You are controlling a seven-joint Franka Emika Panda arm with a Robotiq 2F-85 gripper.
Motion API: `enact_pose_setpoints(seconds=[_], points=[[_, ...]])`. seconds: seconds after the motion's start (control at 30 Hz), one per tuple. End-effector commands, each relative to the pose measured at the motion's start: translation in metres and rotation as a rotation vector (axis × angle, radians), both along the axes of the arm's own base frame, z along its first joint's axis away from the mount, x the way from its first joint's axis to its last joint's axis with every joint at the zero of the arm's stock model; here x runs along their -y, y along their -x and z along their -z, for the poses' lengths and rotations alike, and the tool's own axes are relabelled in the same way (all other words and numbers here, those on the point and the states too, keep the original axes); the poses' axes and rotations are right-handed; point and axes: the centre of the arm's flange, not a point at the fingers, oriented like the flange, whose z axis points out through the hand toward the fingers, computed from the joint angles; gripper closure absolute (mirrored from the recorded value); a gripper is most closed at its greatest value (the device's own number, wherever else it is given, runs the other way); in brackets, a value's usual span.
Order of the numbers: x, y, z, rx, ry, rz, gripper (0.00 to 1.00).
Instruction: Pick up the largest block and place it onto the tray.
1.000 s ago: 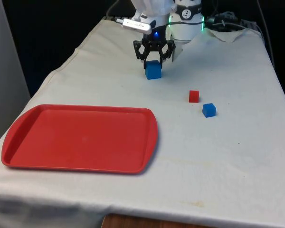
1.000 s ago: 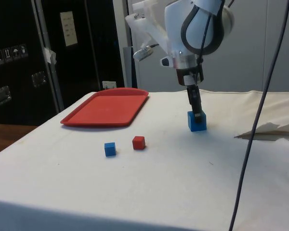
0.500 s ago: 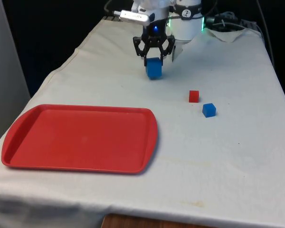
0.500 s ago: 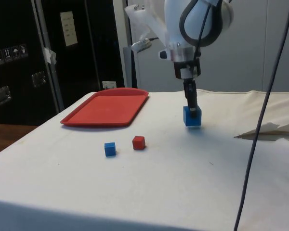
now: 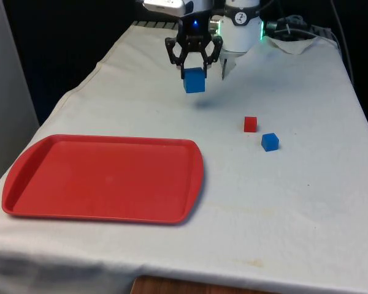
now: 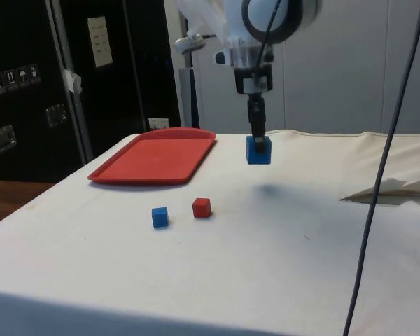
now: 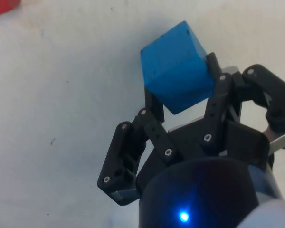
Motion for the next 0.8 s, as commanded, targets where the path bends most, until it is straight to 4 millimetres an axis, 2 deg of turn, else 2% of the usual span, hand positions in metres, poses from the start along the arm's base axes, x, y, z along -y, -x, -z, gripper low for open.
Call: enact_pose_setpoints(seconds=[0.0,0.13,0.67,0.7,0.77], points=[[0.001,-0.004,-0.004,0.001,-0.004,0.003,0.97],[0.003,-0.01,-0.009,0.01,0.003,0.002,0.97],[0.016,-0.061,-0.038,0.04,-0.005,0.008,0.97],[0.016,-0.059,-0.036,0.04,0.006,0.009,0.97],[0.018,-0.07,-0.042,0.044,-0.005,0.008,0.97]])
